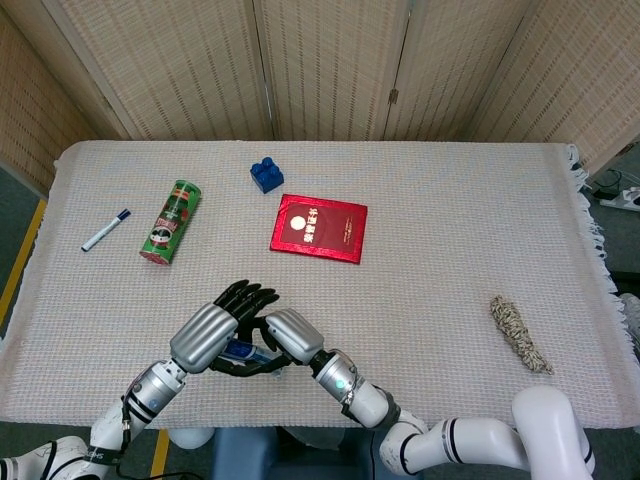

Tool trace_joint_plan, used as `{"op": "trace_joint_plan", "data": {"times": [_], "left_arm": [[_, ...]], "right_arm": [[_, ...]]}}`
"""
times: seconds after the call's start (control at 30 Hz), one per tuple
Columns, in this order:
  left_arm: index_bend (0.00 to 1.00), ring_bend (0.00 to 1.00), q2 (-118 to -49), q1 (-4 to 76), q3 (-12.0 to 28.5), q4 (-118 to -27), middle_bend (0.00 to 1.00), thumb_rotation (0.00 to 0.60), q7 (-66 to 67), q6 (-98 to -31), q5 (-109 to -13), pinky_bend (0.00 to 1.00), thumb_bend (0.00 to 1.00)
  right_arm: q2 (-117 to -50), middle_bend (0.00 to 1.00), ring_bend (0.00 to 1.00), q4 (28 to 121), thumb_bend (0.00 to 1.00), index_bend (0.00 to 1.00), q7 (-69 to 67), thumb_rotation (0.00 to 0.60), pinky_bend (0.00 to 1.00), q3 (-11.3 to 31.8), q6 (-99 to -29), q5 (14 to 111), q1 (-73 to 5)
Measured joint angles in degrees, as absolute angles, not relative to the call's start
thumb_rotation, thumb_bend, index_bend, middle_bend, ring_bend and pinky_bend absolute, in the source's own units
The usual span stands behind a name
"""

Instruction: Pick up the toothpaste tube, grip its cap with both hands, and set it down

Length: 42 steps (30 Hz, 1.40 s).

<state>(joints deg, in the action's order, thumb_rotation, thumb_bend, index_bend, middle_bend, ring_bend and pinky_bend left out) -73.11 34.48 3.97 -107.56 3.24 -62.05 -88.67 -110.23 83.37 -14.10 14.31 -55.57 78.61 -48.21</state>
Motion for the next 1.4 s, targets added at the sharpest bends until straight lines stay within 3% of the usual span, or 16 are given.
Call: {"op": "trace_joint_plan", "data": {"times": [0.5,0.87,1.07,1.23,1.3,1.4], "left_arm": [[0.06,0.07,-73.01,34.05,4.19,-107.33,0.11,0.000,5.18,-63.58,-87.88,0.00,0.11],[0.06,0.07,-70.61,30.85,4.31,-104.53,0.11,0.000,2.17,-69.04,-88.65,0.00,0.11],[0.06,0.07,-70.25,29.72,4.31,-103.08,0.11,0.000,1.68,-70.09,-87.61,0.00,0.11],[0.05,0.07,-70.24,29.15,4.16,-102.56,0.11,0.000,1.35,-70.28,-87.23,0.00,0.11],[0.05,0.07,-70.27,29.08,4.14,-102.49,0.11,0.000,1.33,-70.32,-87.23,0.00,0.11],[0.05,0.07,-70.37,28.88,4.12,-102.20,0.11,0.000,1.13,-70.34,-87.01,0.00,0.11]], "right_arm": [[-109.37,0.73,0.75,83.40,0.67,0.86,-12.53,0.600,0.71,13.37,-54.40,78.26,-48.11],[-103.01,0.69,0.73,85.56,0.67,0.84,-2.18,0.600,0.70,12.83,-49.70,72.72,-48.62],[-100.08,0.64,0.68,86.68,0.67,0.74,11.81,0.600,0.65,12.49,-47.78,65.01,-50.23],[-99.10,0.53,0.63,87.04,0.67,0.63,23.00,0.600,0.57,11.47,-46.80,55.72,-52.50],[-99.04,0.46,0.55,87.04,0.67,0.52,26.73,0.600,0.51,10.90,-46.68,52.12,-53.61],[-99.21,0.30,0.40,87.05,0.67,0.24,29.70,0.600,0.36,10.13,-46.60,48.70,-54.99]]}}
